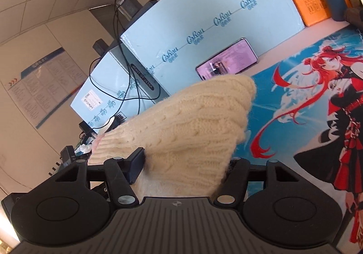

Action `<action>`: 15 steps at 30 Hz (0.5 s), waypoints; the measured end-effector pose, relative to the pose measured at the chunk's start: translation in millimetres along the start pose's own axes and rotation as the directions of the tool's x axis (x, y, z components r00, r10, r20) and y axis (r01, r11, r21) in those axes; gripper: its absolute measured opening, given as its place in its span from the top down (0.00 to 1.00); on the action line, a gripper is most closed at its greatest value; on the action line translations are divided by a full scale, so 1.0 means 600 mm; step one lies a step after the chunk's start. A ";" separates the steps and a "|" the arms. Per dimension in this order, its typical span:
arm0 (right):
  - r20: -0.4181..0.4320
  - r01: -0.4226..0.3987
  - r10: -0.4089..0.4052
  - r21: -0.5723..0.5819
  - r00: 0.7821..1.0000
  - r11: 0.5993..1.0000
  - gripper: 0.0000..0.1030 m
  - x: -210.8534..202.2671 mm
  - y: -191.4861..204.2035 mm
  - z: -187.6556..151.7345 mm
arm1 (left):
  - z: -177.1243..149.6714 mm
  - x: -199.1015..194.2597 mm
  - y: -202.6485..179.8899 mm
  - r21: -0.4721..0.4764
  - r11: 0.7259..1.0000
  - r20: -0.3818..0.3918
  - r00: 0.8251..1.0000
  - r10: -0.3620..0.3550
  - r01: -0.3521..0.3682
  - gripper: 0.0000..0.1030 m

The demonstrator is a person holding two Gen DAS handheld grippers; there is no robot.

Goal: Fold clothes
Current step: 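Grasp the folded vest with both grippers and carry it to the pink sweater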

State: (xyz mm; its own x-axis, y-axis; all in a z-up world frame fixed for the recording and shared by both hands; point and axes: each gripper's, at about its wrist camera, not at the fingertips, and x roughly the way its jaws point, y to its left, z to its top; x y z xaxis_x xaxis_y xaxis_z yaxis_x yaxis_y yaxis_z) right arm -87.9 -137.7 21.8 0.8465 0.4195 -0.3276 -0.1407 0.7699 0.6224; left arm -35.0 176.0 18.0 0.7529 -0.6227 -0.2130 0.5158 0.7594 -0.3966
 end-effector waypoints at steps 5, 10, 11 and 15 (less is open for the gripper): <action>0.001 -0.151 0.153 -0.153 0.988 0.977 0.44 0.062 0.101 0.051 | 0.052 -0.059 0.035 0.035 0.994 0.208 0.973 0.097 -0.107 0.60; -0.012 -0.264 0.271 -0.268 0.962 0.926 0.44 0.156 0.182 0.081 | 0.100 -0.082 0.092 0.005 0.978 0.345 0.918 0.196 -0.210 0.60; -0.008 -0.283 0.292 -0.266 0.956 0.921 0.44 0.181 0.194 0.088 | 0.108 -0.084 0.103 0.002 0.973 0.379 0.901 0.213 -0.231 0.60; -0.007 -0.360 0.370 -0.247 0.929 0.900 0.43 0.277 0.227 0.102 | 0.129 -0.080 0.154 -0.045 0.959 0.458 0.847 0.270 -0.281 0.60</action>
State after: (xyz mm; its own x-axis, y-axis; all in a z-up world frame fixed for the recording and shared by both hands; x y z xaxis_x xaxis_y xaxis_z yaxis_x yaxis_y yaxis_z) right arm 65.1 7.0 95.7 0.7309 0.6779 -0.0791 -0.5582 0.6605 0.5021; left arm 8.4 290.6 60.9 0.9642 -0.2356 0.1218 0.2642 0.8945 -0.3608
